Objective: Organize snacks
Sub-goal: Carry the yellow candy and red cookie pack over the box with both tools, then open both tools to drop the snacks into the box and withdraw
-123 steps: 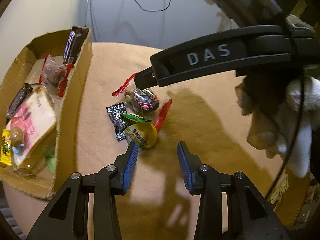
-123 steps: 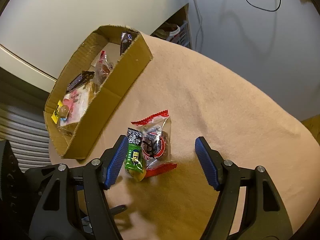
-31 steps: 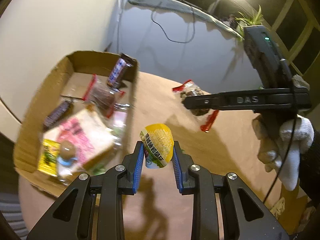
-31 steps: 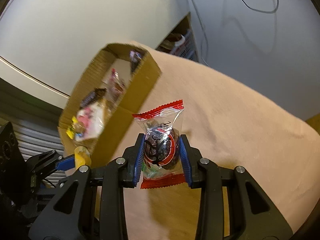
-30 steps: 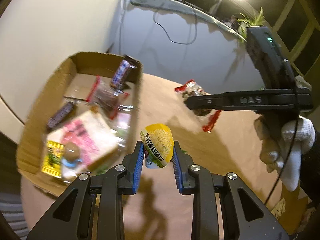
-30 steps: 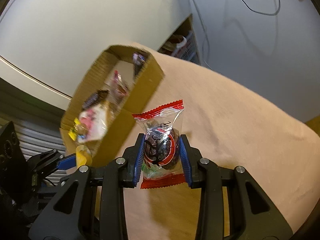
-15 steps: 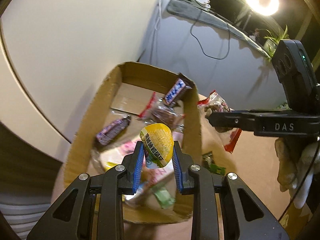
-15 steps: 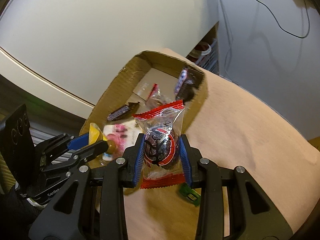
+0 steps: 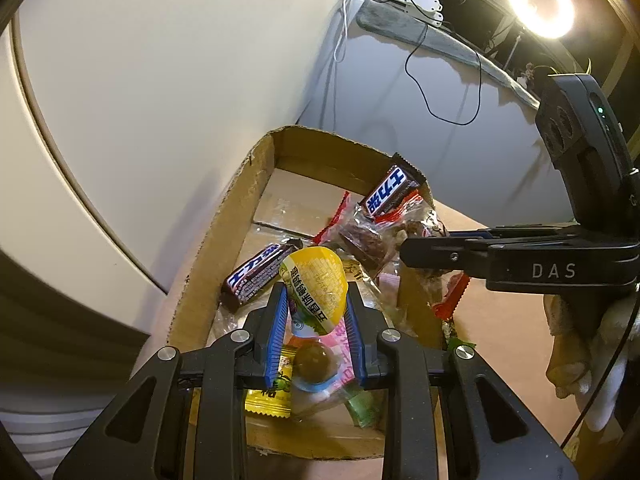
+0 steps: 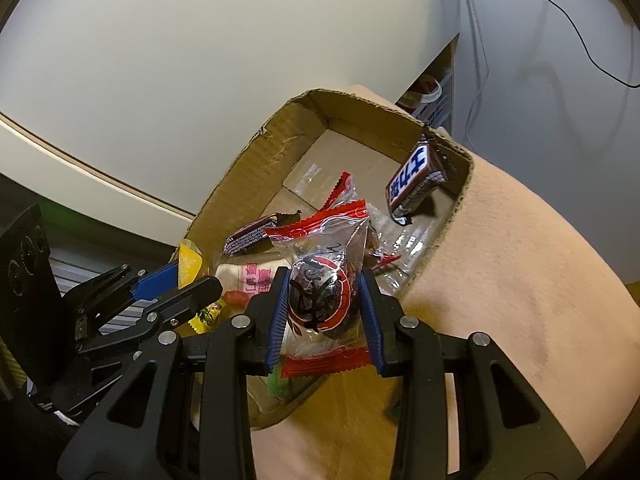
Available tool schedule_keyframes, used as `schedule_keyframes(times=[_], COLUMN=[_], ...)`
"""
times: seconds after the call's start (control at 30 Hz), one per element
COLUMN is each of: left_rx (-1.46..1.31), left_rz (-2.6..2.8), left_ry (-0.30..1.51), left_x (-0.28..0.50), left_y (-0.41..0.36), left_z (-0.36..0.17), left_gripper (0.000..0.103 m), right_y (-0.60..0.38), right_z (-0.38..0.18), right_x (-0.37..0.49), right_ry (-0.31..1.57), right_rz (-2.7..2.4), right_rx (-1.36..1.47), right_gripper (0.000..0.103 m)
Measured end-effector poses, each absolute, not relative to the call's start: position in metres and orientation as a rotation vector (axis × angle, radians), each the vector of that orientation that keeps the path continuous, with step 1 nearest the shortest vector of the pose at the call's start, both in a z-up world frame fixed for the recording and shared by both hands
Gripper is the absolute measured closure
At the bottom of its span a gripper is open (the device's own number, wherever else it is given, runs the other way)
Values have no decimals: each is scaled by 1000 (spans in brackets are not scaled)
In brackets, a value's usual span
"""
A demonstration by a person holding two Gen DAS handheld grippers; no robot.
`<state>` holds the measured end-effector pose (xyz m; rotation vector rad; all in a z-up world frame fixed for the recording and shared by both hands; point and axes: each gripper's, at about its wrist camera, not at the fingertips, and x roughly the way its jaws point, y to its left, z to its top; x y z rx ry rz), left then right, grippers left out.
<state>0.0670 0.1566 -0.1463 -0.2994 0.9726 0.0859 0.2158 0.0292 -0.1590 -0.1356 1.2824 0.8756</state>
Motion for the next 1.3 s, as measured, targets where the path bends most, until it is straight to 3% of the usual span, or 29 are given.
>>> schedule_keyframes(times=[0.47, 0.7, 0.83, 1.3], left_rx=[-282, -274, -260, -233], left_rz=[107, 112, 112, 91], left_ry=[977, 979, 977, 962], left_x=[68, 70, 69, 64], left_y=[156, 156, 154, 141], left_z=[-147, -147, -145, -136], left_gripper=[71, 68, 59, 59], right_y=[38, 38, 35, 19], right_z=[-163, -161, -158, -148], right_x=[222, 222, 224, 227], right_ry=[1295, 1280, 1274, 1252], right_rz=[858, 855, 839, 800], right_rx=[-156, -156, -151, -164], right_gripper=[66, 45, 34, 34])
